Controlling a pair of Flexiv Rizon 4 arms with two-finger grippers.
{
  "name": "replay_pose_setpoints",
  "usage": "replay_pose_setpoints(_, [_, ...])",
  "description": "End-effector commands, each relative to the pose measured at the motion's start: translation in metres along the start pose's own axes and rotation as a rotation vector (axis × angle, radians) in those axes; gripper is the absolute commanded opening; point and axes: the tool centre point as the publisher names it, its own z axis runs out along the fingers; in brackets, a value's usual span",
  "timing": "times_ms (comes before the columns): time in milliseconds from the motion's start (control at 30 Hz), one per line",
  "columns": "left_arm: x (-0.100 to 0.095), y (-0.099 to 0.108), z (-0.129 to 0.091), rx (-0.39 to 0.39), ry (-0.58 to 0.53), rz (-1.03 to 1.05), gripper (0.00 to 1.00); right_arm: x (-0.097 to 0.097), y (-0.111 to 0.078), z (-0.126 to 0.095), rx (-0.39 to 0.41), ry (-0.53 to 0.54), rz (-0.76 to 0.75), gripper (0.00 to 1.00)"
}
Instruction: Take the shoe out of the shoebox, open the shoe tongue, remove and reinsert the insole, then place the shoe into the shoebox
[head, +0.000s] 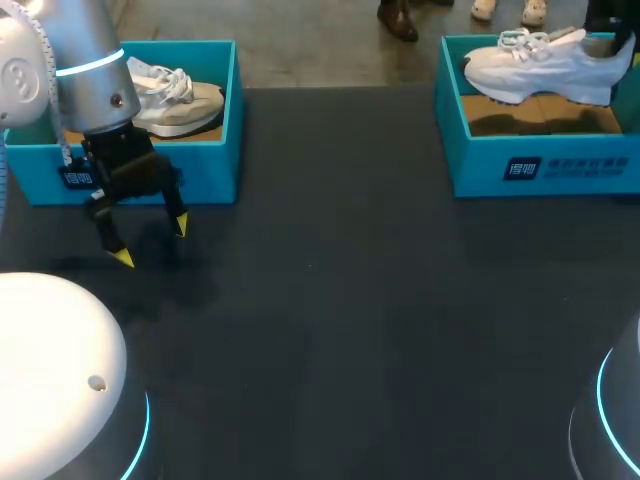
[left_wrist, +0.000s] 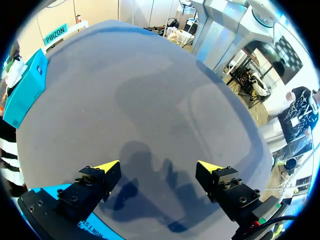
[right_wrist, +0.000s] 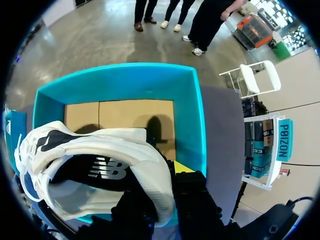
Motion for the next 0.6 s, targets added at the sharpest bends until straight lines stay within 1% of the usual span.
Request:
replay_pose_setpoints(33, [0.001,0.000,0.000,-0.003,0.000,0.000,1.00,-0.004,-0.001,0.005,0.000,-0.002,0.004,0.00])
replay_pose_setpoints(467, [0.001,0.000,0.000,-0.003,0.000,0.000,1.00,-0.014,-0.005,0.018,0.014,-0.007,-0.001,0.00])
replay_pose_setpoints(600, [0.001,0.000,0.000,-0.003,0.000,0.000,1.00,-0.011,-0.007,0.023,0.018,-0.009,-0.005,0.00])
